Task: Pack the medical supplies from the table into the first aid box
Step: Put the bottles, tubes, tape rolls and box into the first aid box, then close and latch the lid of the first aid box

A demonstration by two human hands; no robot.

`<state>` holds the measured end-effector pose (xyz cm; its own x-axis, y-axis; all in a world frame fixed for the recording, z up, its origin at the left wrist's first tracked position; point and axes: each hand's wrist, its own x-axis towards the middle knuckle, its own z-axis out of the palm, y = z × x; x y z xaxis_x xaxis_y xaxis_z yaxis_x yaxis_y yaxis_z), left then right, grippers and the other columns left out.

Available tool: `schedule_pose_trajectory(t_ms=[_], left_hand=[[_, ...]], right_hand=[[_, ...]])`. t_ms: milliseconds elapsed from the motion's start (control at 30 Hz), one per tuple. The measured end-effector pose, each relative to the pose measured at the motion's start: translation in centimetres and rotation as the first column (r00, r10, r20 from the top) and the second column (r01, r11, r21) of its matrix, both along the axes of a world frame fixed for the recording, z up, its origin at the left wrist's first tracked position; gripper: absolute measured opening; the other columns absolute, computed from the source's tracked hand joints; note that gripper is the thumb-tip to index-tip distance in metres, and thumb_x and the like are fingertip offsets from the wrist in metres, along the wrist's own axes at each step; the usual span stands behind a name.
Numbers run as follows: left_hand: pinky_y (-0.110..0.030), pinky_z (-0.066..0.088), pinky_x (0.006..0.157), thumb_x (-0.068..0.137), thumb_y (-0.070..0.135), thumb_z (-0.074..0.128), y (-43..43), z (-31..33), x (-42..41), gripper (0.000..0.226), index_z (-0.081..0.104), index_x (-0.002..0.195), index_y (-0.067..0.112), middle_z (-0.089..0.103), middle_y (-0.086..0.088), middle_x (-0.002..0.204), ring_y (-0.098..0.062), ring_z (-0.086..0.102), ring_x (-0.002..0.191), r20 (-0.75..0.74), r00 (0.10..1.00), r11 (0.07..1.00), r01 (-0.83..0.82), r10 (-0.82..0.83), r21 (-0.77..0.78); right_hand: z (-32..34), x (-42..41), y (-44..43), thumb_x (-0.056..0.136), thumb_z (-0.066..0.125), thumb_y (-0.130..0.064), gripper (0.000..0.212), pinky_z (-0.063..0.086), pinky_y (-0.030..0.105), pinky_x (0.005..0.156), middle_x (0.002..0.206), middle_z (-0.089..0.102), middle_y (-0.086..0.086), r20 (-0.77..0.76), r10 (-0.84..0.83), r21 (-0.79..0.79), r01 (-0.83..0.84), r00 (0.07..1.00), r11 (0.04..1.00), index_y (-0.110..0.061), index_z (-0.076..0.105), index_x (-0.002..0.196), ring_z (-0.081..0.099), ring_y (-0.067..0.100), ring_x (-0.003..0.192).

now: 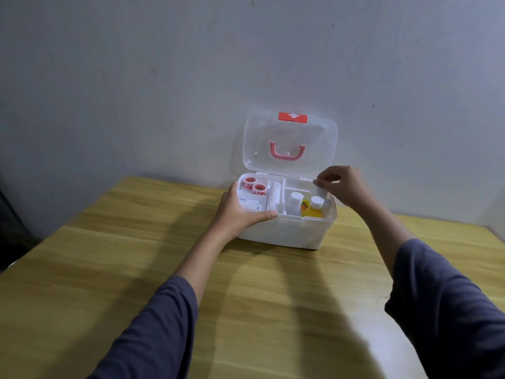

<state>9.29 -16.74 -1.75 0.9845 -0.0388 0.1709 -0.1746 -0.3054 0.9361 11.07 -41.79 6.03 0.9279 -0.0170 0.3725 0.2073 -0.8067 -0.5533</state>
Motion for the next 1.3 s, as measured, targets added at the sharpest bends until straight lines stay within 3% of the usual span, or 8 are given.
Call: schedule_pose_trajectory(t_ms=[167, 300, 467, 633, 833, 933, 1133, 1300], left_hand=[[-0.044, 0.055, 0.105, 0.039, 0.064, 0.091, 0.0, -0.2, 0.1, 0.110, 0.050, 0.136, 0.032, 0.060, 0.003, 0.135, -0.017, 0.060, 0.124, 0.015, 1.000, 1.000, 0.007, -0.007, -0.003], [-0.046, 0.054, 0.106, 0.038, 0.067, 0.092, 0.0, -0.6, 0.3, 0.110, 0.051, 0.134, 0.035, 0.060, 0.003, 0.135, -0.018, 0.060, 0.125, 0.017, 1.000, 1.000, -0.001, 0.001, -0.002], [-0.045, 0.053, 0.108, 0.040, 0.065, 0.091, 0.0, -0.7, 0.4, 0.109, 0.050, 0.136, 0.036, 0.058, 0.005, 0.137, -0.016, 0.059, 0.126, 0.011, 1.000, 1.000, 0.004, -0.004, -0.009], [-0.044, 0.053, 0.108, 0.039, 0.065, 0.093, 0.0, -0.5, 0.5, 0.111, 0.050, 0.137, 0.035, 0.059, 0.005, 0.137, -0.016, 0.059, 0.127, 0.001, 1.000, 1.000, 0.013, -0.013, -0.009], [-0.042, 0.054, 0.107, 0.035, 0.068, 0.093, 0.1, 0.0, 0.2, 0.116, 0.049, 0.137, 0.034, 0.060, 0.005, 0.137, -0.016, 0.059, 0.126, -0.001, 1.000, 1.000, 0.022, -0.022, 0.013], [-0.033, 0.053, 0.100, 0.035, 0.062, 0.088, 0.0, 0.4, -0.1, 0.112, 0.049, 0.134, 0.031, 0.061, 0.005, 0.134, -0.015, 0.061, 0.122, -0.002, 1.000, 1.000, 0.025, -0.025, 0.000], [-0.032, 0.055, 0.095, 0.049, 0.047, 0.096, -0.4, 0.5, -0.9, 0.096, 0.048, 0.130, 0.029, 0.065, 0.000, 0.130, -0.021, 0.063, 0.119, -0.014, 1.000, 0.998, 0.015, -0.016, -0.067], [-0.025, 0.052, 0.089, 0.070, 0.023, 0.095, -0.5, -0.3, -1.5, 0.073, 0.050, 0.128, 0.030, 0.066, 0.007, 0.118, -0.013, 0.065, 0.112, 0.027, 1.000, 0.989, 0.018, -0.014, -0.149]], right_hand=[[1.3, 1.5, 0.1, 0.088, 0.059, -0.029, 0.032, 0.043, 0.023, 0.079, 0.110, 0.065, 0.015, 0.252, -0.228, 0.314, 0.143, 0.940, 0.939, -0.003, 0.065, 0.106, 0.064, 0.025, 0.098], [2.6, 3.9, 0.8, 0.091, 0.053, -0.031, 0.038, 0.039, 0.021, 0.083, 0.122, 0.059, 0.016, 0.244, -0.272, 0.444, 0.142, 0.931, 0.885, -0.005, 0.058, 0.119, 0.059, 0.025, 0.108], [3.6, 5.7, 1.9, 0.092, 0.049, -0.030, 0.033, 0.035, 0.017, 0.072, 0.093, 0.063, 0.004, 0.216, -0.323, 0.543, 0.161, 0.922, 0.824, -0.007, 0.065, 0.107, 0.056, 0.012, 0.091], [3.9, 5.7, 1.2, 0.084, 0.059, -0.034, 0.027, 0.049, 0.034, 0.072, 0.079, 0.063, 0.006, 0.232, -0.336, 0.636, 0.119, 0.913, 0.762, -0.010, 0.068, 0.092, 0.059, 0.019, 0.073], [3.7, 2.5, 0.4, 0.085, 0.062, -0.026, 0.023, 0.040, 0.004, 0.061, 0.081, 0.062, 0.000, 0.355, -0.240, 0.519, 0.023, 0.904, 0.855, -0.002, 0.064, 0.088, 0.055, -0.017, 0.061], [3.1, 0.4, 0.6, 0.086, 0.062, -0.022, 0.020, 0.044, 0.002, 0.062, 0.090, 0.062, 0.002, 0.404, -0.175, 0.469, -0.039, 0.898, 0.883, -0.003, 0.061, 0.093, 0.060, -0.003, 0.079], [0.4, -2.6, 1.3, 0.093, 0.048, -0.025, 0.032, 0.044, 0.033, 0.096, 0.120, 0.052, 0.014, 0.452, 0.045, 0.123, -0.112, 0.891, 0.986, -0.011, 0.058, 0.119, 0.052, 0.023, 0.111], [-1.7, -3.9, 2.7, 0.089, 0.042, -0.047, 0.055, 0.025, 0.035, 0.108, 0.145, 0.035, 0.007, 0.353, 0.148, -0.117, -0.113, 0.924, 0.987, -0.022, 0.036, 0.138, 0.026, 0.023, 0.135]])
